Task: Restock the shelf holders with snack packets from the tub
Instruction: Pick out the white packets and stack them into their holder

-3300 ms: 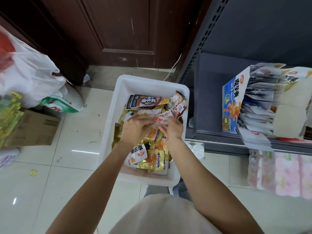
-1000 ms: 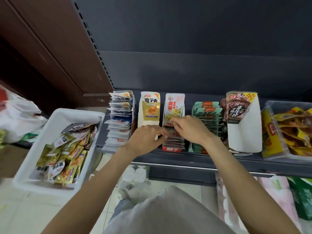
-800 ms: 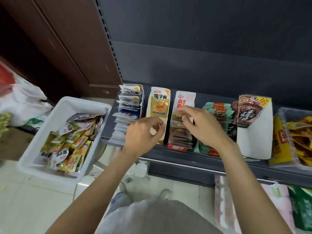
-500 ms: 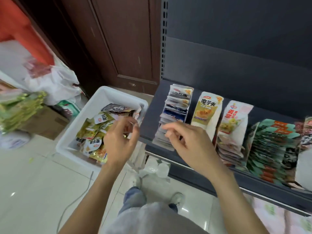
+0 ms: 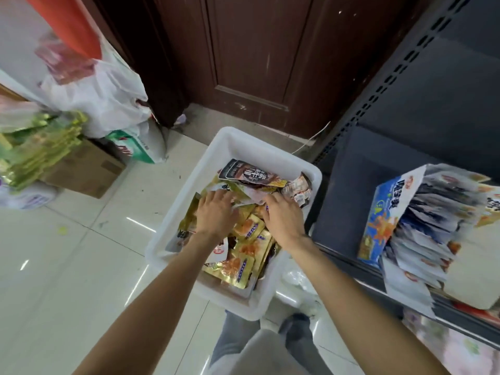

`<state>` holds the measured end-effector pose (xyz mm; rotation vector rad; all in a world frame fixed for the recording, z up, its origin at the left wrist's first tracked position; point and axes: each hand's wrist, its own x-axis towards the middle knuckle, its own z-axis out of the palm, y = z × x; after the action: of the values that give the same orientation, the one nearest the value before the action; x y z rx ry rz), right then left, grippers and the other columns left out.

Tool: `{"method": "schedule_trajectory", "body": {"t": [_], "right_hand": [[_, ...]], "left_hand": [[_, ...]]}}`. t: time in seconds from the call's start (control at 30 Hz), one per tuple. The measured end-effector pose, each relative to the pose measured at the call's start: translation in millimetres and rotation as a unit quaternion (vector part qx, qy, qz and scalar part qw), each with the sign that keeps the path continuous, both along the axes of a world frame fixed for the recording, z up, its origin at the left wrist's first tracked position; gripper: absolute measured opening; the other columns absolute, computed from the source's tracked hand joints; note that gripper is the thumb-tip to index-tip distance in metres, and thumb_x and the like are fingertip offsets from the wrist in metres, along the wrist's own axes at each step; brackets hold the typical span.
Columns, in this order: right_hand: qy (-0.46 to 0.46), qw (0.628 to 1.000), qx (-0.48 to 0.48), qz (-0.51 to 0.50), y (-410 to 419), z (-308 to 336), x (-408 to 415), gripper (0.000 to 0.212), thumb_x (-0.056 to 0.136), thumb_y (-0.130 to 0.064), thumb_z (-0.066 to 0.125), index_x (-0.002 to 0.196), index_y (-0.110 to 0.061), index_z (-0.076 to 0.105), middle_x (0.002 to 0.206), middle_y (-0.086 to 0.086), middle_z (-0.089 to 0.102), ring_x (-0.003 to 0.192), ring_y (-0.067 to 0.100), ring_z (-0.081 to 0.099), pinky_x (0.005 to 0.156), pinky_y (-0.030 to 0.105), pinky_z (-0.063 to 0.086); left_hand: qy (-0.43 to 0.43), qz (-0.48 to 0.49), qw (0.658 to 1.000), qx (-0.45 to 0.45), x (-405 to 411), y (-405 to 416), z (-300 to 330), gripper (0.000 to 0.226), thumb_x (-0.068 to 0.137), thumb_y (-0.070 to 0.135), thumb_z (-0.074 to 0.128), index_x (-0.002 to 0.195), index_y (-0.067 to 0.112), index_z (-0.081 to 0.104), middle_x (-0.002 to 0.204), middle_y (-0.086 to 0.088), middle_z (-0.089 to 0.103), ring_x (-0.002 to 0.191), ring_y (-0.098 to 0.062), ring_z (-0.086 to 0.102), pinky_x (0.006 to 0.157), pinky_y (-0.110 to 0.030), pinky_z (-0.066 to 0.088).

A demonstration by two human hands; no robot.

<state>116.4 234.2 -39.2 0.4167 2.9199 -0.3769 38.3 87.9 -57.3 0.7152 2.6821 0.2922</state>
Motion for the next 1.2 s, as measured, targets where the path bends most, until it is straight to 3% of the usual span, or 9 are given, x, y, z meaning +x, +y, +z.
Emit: {"method": "schedule_trajectory", "body": {"t": [0.23, 0.43, 0.53, 0.67, 0.8, 0.87, 1.0, 1.1, 1.2], "right_hand": [[-0.101, 0.980, 0.107, 0.135, -1, -13, -37, 0.032, 0.093, -0.004, 0.047, 0.125, -0.006, 0.044, 0.115, 0.013, 0.053, 0.068, 0.018, 0.063, 0.053, 0.030, 0.052], [-0.108, 0.966, 0.153, 0.178, 8, -5, -34, 0.030, 0.093, -0.001, 0.044, 0.122, -0.005, 0.049, 0.101, 0.007, 0.056, 0.067, 0.018, 0.063, 0.059, 0.032, 0.053], [-0.081, 0.970, 0.158, 0.168, 8, -5, -21, 0.024, 0.096, -0.007, 0.046, 0.118, -0.007, 0.055, 0.111, 0.008, 0.059, 0.083, 0.019, 0.065, 0.069, 0.034, 0.056], [-0.034, 0.973, 0.125, 0.188, 1, -4, -1, 0.032, 0.095, -0.017, 0.046, 0.126, -0.013, 0.056, 0.141, 0.010, 0.050, 0.115, 0.023, 0.056, 0.088, 0.034, 0.053], [0.091, 0.982, -0.001, 0.165, -4, 10, 23, 0.026, 0.068, 0.000, 0.080, 0.091, -0.009, 0.072, 0.093, 0.012, 0.070, 0.064, 0.021, 0.068, 0.048, 0.033, 0.058], [0.091, 0.984, -0.029, 0.148, -5, 14, 35, 0.013, 0.075, -0.006, 0.077, 0.086, -0.011, 0.072, 0.091, 0.006, 0.069, 0.062, 0.016, 0.067, 0.046, 0.028, 0.056], [0.084, 0.990, -0.099, 0.046, 1, 18, 42, 0.024, 0.099, -0.023, 0.049, 0.100, -0.012, 0.070, 0.104, -0.001, 0.068, 0.079, 0.012, 0.066, 0.062, 0.029, 0.056], [0.064, 0.992, -0.109, 0.001, 4, 22, 33, 0.026, 0.101, -0.026, 0.044, 0.108, -0.015, 0.067, 0.109, -0.001, 0.066, 0.093, 0.013, 0.063, 0.076, 0.028, 0.051], [0.061, 0.969, -0.225, -0.084, -1, 32, 29, 0.026, 0.100, -0.031, 0.044, 0.114, -0.020, 0.064, 0.111, -0.007, 0.067, 0.097, 0.005, 0.062, 0.083, 0.023, 0.048]], "left_hand": [[0.009, -0.042, 0.999, 0.000, -18, -15, -20, 0.039, 0.095, 0.040, 0.048, 0.132, 0.026, 0.050, 0.139, 0.002, 0.047, 0.131, -0.020, 0.038, 0.109, -0.038, 0.029], [0.004, -0.052, 0.999, 0.002, -26, -17, -21, 0.040, 0.096, 0.038, 0.044, 0.134, 0.025, 0.048, 0.139, 0.004, 0.047, 0.129, -0.019, 0.040, 0.105, -0.036, 0.030], [-0.007, -0.045, 0.999, 0.011, -25, -18, -18, 0.040, 0.095, 0.035, 0.047, 0.134, 0.024, 0.048, 0.139, 0.002, 0.047, 0.129, -0.021, 0.041, 0.105, -0.037, 0.030], [0.040, -0.083, 0.991, 0.095, -19, -14, -9, 0.047, 0.083, 0.026, 0.061, 0.128, 0.017, 0.051, 0.130, -0.006, 0.052, 0.123, -0.027, 0.046, 0.104, -0.041, 0.033], [0.037, -0.249, 0.959, 0.130, -7, -13, -8, 0.045, 0.084, 0.027, 0.066, 0.128, 0.020, 0.058, 0.134, -0.001, 0.055, 0.131, -0.022, 0.044, 0.113, -0.048, 0.029], [0.030, -0.260, 0.952, 0.157, -1, -16, -8, 0.038, 0.084, 0.018, 0.069, 0.121, 0.022, 0.064, 0.127, 0.001, 0.062, 0.124, -0.020, 0.053, 0.108, -0.046, 0.038], [0.059, -0.230, 0.949, 0.208, 5, -31, -5, 0.031, 0.078, 0.012, 0.074, 0.107, 0.024, 0.072, 0.108, 0.006, 0.071, 0.100, -0.018, 0.066, 0.088, -0.039, 0.054], [0.078, -0.213, 0.947, 0.227, 15, -48, -2, 0.023, 0.077, 0.012, 0.077, 0.099, 0.021, 0.076, 0.101, 0.006, 0.073, 0.093, -0.017, 0.068, 0.077, -0.034, 0.058], [0.064, -0.134, 0.958, 0.244, 24, -54, 14, 0.018, 0.084, 0.016, 0.072, 0.101, 0.020, 0.075, 0.093, 0.005, 0.074, 0.084, -0.015, 0.069, 0.066, -0.027, 0.057]]}}
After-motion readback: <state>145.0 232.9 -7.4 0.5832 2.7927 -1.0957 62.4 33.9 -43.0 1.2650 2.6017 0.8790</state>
